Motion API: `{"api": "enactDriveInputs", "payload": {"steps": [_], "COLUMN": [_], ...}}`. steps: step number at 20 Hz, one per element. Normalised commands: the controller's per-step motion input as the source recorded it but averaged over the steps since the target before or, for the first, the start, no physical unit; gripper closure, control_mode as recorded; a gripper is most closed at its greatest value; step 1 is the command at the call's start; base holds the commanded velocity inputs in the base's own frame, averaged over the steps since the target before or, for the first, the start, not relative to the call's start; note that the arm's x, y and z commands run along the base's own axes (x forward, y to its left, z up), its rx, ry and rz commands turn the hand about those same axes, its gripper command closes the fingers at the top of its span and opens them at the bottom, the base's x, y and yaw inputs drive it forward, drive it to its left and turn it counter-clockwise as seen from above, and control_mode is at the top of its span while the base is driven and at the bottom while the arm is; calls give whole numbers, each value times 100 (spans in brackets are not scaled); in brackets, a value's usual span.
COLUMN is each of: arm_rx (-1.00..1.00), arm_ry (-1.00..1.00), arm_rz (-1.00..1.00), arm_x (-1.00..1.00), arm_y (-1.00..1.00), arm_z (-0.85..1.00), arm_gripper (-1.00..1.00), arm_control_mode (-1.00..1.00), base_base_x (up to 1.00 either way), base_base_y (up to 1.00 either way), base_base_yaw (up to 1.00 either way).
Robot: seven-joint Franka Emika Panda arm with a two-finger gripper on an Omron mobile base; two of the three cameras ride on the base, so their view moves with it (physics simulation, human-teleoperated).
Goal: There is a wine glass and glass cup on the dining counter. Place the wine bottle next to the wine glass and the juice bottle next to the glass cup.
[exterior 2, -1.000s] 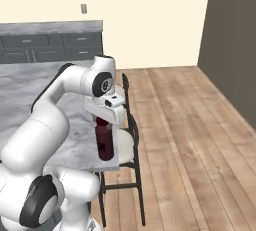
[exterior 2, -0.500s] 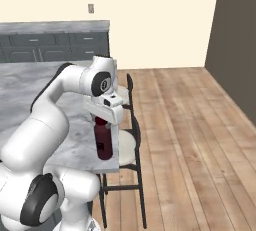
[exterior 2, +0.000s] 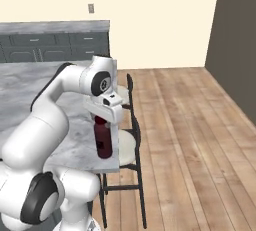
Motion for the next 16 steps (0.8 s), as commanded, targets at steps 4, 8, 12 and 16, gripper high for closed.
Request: {"api": "enactDriveInputs", "payload": {"steps": [4,8,12,16], "arm_rx": [0,0,0,0], "arm_ry": [0,0,0,0], "arm_rz": [0,0,0,0], "arm_x": [52,59,60,55], "arm_y": [20,26,24,23], "arm_z": [0,0,-1,-8], "arm_gripper": [100,100,100,100], "arm_control_mode": [-100,-100,-100,-100], "base_base_x": [0,0,0,0], "base_base_y": [0,0,0,0], "base_base_yaw": [0,0,0,0]}}
